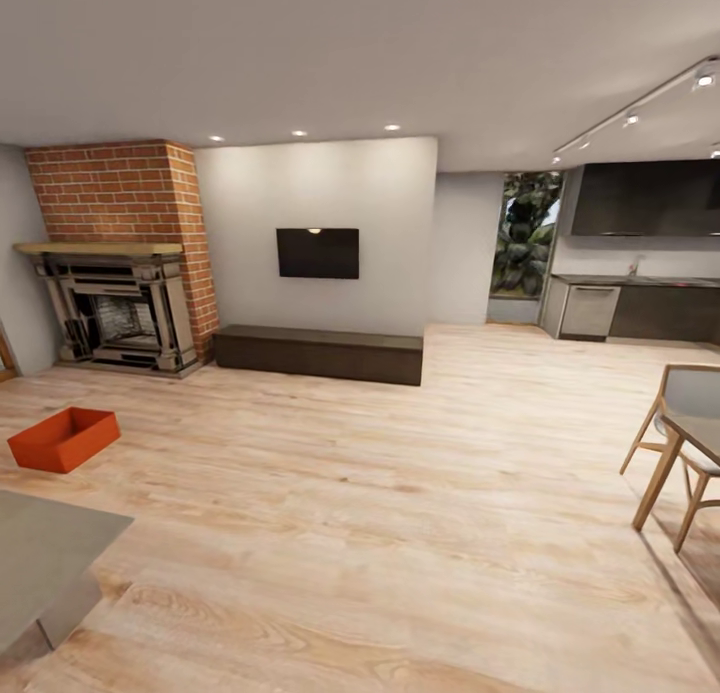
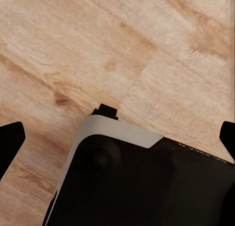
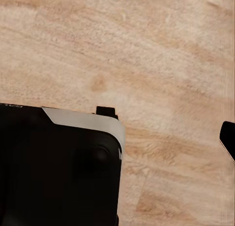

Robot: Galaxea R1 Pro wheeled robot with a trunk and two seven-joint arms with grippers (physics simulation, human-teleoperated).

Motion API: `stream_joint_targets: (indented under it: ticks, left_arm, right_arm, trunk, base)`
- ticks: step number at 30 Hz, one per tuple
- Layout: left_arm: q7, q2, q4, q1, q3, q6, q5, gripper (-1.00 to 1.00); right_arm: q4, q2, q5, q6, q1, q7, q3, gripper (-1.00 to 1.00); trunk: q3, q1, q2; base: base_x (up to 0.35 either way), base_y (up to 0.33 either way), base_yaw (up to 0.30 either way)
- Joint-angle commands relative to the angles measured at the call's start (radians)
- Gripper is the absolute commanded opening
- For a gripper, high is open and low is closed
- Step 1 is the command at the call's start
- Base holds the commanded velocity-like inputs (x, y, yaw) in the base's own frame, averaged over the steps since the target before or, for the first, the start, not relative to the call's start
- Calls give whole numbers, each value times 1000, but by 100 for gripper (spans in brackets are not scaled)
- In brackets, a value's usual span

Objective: Move the two storage containers from the living room to the garage. In the garage, place one container on the floor and stack the other container on top of it (either order is fine).

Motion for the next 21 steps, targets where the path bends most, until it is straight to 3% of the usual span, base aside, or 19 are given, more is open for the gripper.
stream_joint_targets:
  ticks: [1,21]
  left_arm:
    - [4,0,0,0,-8,-2,7,100]
    - [4,1,0,-1,-7,-4,7,100]
  right_arm:
    - [3,0,10,-4,-1,-6,-1,100]
    - [3,0,10,-4,-1,-7,-2,100]
  trunk:
    - [-2,1,-1]
    - [-2,1,-1]
  base:
    - [325,0,0]
    - [325,0,0]
